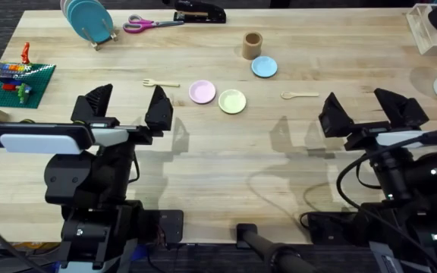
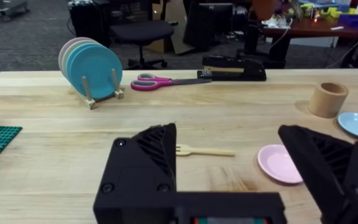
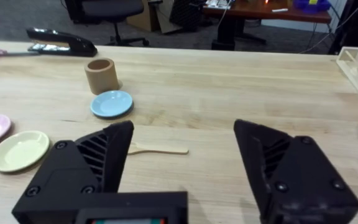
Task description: Pick up a utensil and set it on the pink plate, then put the other utensil in the container.
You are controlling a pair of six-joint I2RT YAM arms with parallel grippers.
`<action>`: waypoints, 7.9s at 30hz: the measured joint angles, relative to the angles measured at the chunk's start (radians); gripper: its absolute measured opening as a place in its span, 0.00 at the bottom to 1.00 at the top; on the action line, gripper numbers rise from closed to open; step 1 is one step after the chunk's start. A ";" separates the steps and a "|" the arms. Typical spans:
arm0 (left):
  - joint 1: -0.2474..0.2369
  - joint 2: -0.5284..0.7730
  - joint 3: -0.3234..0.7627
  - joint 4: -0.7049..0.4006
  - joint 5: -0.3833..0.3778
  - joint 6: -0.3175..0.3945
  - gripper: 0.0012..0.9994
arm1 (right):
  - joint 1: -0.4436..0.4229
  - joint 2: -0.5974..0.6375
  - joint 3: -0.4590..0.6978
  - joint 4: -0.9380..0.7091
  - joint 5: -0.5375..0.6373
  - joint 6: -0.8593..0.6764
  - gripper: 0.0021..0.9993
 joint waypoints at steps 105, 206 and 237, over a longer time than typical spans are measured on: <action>-0.099 1.399 1.579 -1.237 -0.141 -0.588 1.00 | 0.125 1.157 1.235 -0.942 -0.083 -0.105 1.00; 0.037 2.097 1.610 -1.047 0.026 -1.373 0.06 | 0.125 1.157 1.235 -0.943 -0.083 -0.106 1.00; 0.037 2.045 1.615 -1.051 -0.018 -0.996 0.04 | 0.125 1.157 1.235 -0.939 -0.083 -0.106 1.00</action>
